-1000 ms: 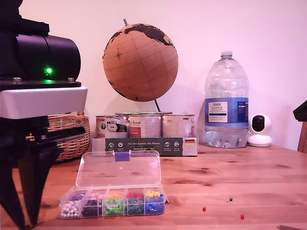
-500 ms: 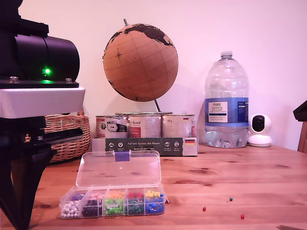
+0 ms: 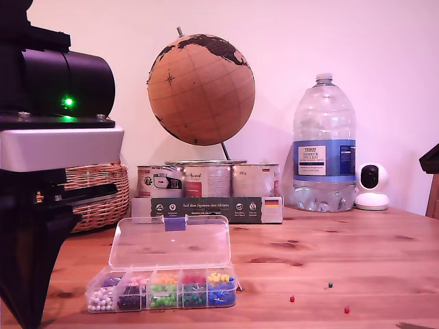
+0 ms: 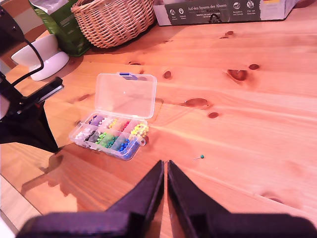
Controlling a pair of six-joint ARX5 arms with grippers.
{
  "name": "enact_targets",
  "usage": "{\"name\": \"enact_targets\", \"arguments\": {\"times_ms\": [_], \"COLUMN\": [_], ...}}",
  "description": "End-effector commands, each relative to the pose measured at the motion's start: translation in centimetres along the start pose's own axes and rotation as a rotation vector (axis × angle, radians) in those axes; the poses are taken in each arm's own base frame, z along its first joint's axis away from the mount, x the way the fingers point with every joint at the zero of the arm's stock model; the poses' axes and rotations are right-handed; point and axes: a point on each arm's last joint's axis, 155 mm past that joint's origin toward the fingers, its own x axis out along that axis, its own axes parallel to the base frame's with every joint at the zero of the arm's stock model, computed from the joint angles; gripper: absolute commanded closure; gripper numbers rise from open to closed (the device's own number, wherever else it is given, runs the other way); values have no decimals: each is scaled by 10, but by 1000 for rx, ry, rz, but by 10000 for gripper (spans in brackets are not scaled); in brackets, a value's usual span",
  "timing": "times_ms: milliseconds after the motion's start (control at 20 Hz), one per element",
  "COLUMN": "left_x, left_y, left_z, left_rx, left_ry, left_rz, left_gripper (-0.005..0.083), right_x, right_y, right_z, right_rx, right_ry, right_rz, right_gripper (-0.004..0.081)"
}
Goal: Sort the loose pins on the table into their correct compartments
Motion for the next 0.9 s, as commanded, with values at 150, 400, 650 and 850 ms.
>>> {"name": "enact_targets", "arguments": {"times_ms": [150, 400, 650, 850], "left_x": [-7, -21, -26, -31], "left_y": [0, 11, 27, 53], "left_z": [-2, -2, 0, 1], "left_rx": [-68, -115, -162, -170], "left_ry": [12, 12, -2, -19], "left_rz": [22, 96, 167, 269], "left_gripper": [790, 790, 790, 791], "right_x": [-1, -1, -1, -1], "right_y": [3, 2, 2, 2], "right_z": [3, 3, 3, 3], "right_rx": [-3, -3, -3, -3], "right_ry": [-5, -5, -5, -5], "right_rz": [8, 8, 8, 8], "right_gripper": [782, 782, 782, 782]}}
